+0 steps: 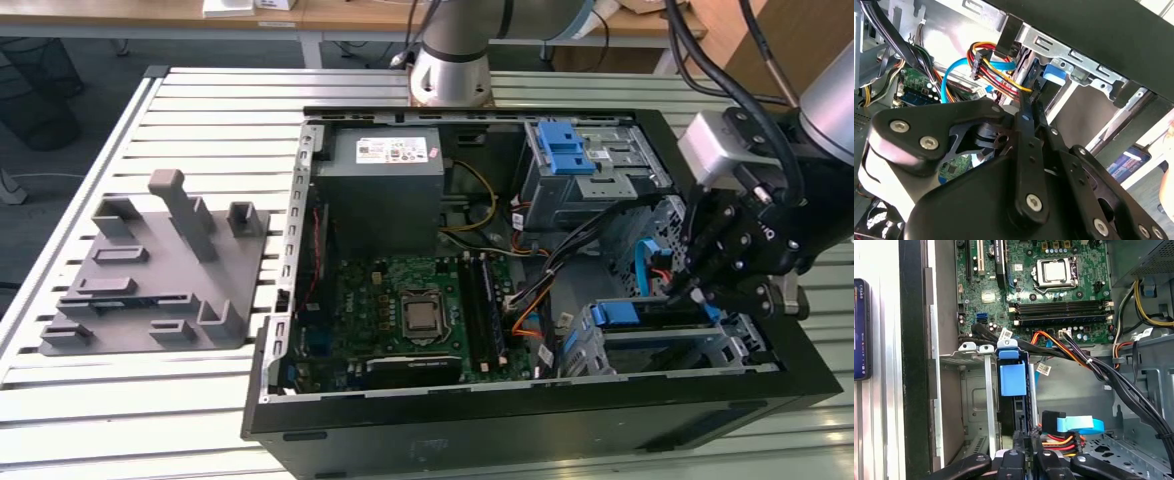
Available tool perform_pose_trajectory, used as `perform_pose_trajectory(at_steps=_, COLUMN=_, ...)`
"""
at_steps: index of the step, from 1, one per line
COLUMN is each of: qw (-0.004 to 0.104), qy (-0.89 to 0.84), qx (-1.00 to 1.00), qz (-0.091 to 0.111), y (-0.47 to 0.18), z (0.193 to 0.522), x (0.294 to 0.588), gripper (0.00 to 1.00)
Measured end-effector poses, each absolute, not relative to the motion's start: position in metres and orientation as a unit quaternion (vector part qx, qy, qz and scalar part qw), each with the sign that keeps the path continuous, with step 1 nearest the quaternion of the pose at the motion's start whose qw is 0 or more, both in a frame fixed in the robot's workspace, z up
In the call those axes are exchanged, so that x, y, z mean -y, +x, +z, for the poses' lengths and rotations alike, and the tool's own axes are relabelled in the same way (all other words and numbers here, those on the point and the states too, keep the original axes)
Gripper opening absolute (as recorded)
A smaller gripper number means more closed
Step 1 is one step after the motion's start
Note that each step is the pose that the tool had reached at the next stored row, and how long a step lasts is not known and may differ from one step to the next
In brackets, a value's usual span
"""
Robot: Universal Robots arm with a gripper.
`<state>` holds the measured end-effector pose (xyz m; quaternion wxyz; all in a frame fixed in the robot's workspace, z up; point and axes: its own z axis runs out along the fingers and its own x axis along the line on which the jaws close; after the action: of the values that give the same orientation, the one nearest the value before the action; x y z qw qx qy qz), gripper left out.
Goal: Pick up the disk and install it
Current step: 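Insert the first disk wire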
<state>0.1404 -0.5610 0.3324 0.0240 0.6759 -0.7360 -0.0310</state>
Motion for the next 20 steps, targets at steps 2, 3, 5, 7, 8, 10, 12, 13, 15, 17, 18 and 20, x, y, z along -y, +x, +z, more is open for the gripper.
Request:
perform_pose_trajectory(at_steps=2, qw=0.024, qy=0.676, qx=0.736, qz=-0.031, y=0.141, z=0.331, x=0.561, gripper=0.16)
perform_pose_trajectory(at_steps=3, qw=0.024, qy=0.676, qx=0.736, qz=-0.031, y=0.141, z=0.331, x=0.561, gripper=0.16)
perform_pose_trajectory(at_steps=5, qw=0.025, qy=0.676, qx=0.736, qz=-0.032, y=0.141, z=0.330, x=0.561, gripper=0.16)
perform_pose_trajectory(at_steps=7, qw=0.025, qy=0.676, qx=0.736, qz=-0.031, y=0.141, z=0.330, x=0.561, gripper=0.16)
perform_pose_trajectory(at_steps=8, qw=0.025, qy=0.676, qx=0.736, qz=-0.031, y=0.141, z=0.330, x=0.561, gripper=0.16)
perform_pose_trajectory(at_steps=10, qw=0.025, qy=0.676, qx=0.736, qz=-0.032, y=0.141, z=0.329, x=0.561, gripper=0.16)
perform_pose_trajectory(at_steps=12, qw=0.024, qy=0.676, qx=0.736, qz=-0.032, y=0.141, z=0.329, x=0.561, gripper=0.17)
perform_pose_trajectory(at_steps=13, qw=0.024, qy=0.676, qx=0.736, qz=-0.032, y=0.141, z=0.330, x=0.561, gripper=0.17)
perform_pose_trajectory(at_steps=15, qw=0.024, qy=0.676, qx=0.736, qz=-0.032, y=0.141, z=0.333, x=0.561, gripper=0.24)
perform_pose_trajectory(at_steps=17, qw=0.024, qy=0.676, qx=0.736, qz=-0.032, y=0.141, z=0.337, x=0.561, gripper=0.24)
perform_pose_trajectory(at_steps=18, qw=0.024, qy=0.676, qx=0.736, qz=-0.032, y=0.141, z=0.339, x=0.561, gripper=0.24)
perform_pose_trajectory(at_steps=20, qw=0.024, qy=0.676, qx=0.736, qz=-0.033, y=0.141, z=0.343, x=0.561, gripper=0.24)
